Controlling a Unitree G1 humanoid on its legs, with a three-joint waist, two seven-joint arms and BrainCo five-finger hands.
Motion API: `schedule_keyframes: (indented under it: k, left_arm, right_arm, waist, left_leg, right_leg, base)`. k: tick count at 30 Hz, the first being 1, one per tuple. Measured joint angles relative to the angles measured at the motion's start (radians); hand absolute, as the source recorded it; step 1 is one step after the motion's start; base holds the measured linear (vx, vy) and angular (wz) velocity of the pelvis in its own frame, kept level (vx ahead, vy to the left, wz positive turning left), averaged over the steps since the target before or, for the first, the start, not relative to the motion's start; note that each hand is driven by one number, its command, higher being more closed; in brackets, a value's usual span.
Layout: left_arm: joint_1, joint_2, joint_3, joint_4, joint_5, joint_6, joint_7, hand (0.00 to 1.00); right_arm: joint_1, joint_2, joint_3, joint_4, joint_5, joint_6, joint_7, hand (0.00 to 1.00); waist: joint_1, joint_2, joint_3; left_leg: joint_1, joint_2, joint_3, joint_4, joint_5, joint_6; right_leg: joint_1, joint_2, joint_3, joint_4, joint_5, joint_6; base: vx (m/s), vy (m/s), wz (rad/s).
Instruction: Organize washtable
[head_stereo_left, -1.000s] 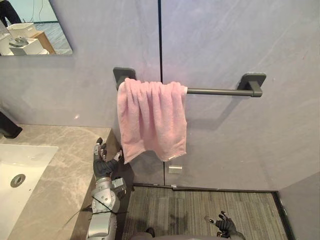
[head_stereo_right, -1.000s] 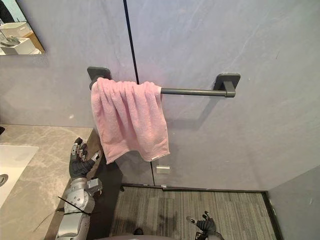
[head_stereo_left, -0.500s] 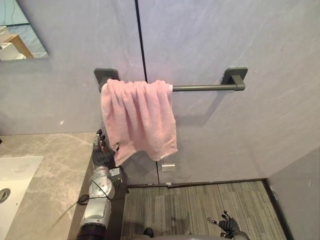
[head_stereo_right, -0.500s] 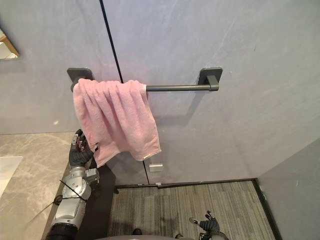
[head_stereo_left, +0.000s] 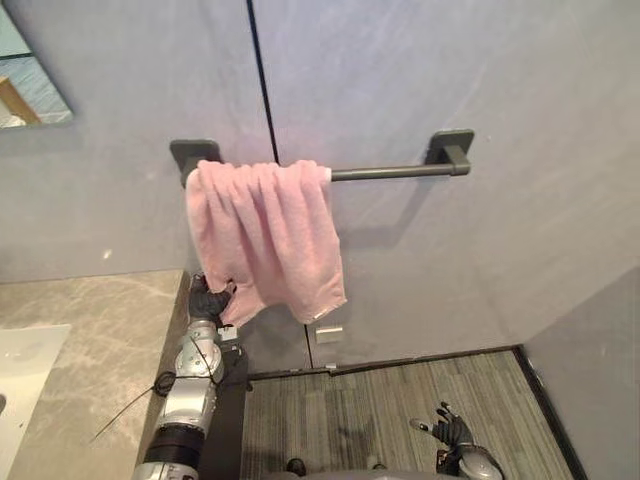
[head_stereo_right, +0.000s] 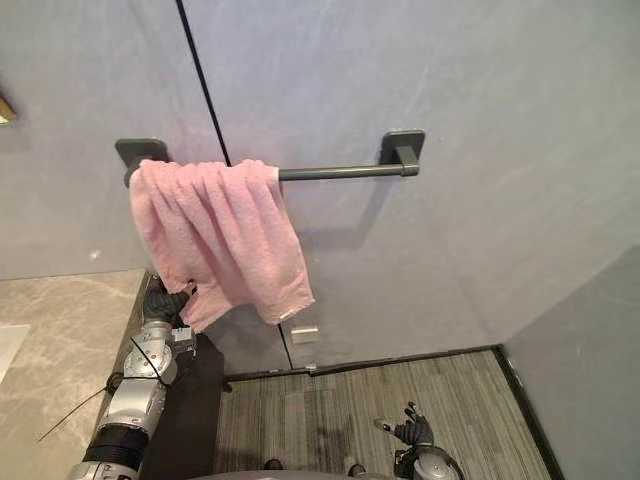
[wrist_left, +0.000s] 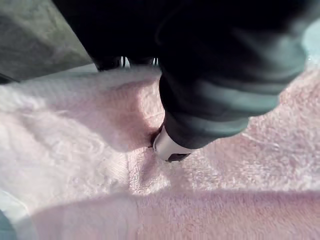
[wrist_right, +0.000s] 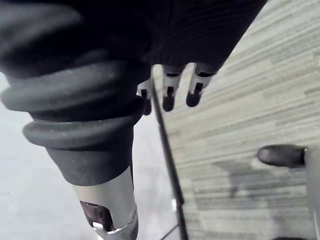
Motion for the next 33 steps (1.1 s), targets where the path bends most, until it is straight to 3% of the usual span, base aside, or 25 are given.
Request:
schedule_keyframes:
  k: [4, 20, 33]
  left_arm:
    - [-0.003, -0.001, 0.0, -0.008, -0.002, 0.0, 0.0, 1.0]
    - [0.033, -0.033, -0.023, -0.126, -0.012, -0.009, -0.023, 1.0]
    - [0.051, -0.081, -0.111, -0.165, -0.049, -0.026, -0.054, 1.0]
  right_arm:
    - [0.003, -0.003, 0.026, -0.16, 0.0, -0.016, 0.001, 0.0]
    - [-0.01, -0.019, 0.088, -0.55, 0.001, -0.059, 0.038, 0.0]
    - [-0.205, -0.084, 0.296, -0.626, 0.066, -0.064, 0.11, 0.0]
  waist:
    - [-0.017, -0.003, -0.001]
    - [-0.015, -0.005, -0.002]
    - [0.015, -0.005, -0.002]
  left_leg:
    - [-0.01, 0.0, 0.0, 0.0, 0.0, 0.0]
    - [0.012, 0.0, -0.008, 0.004, 0.0, 0.001]
    - [0.005, -0.001, -0.02, 0.005, 0.001, 0.002]
  right_leg:
    - [-0.011, 0.0, 0.002, -0.002, 0.006, 0.001]
    - [0.023, 0.0, 0.002, -0.014, 0.008, 0.001]
    - [0.028, -0.006, -0.005, -0.014, 0.008, 0.0]
  base:
    - [-0.03, -0.002, -0.03]
    - [-0.01, -0.004, 0.01]
    - [-0.01, -0.005, 0.03]
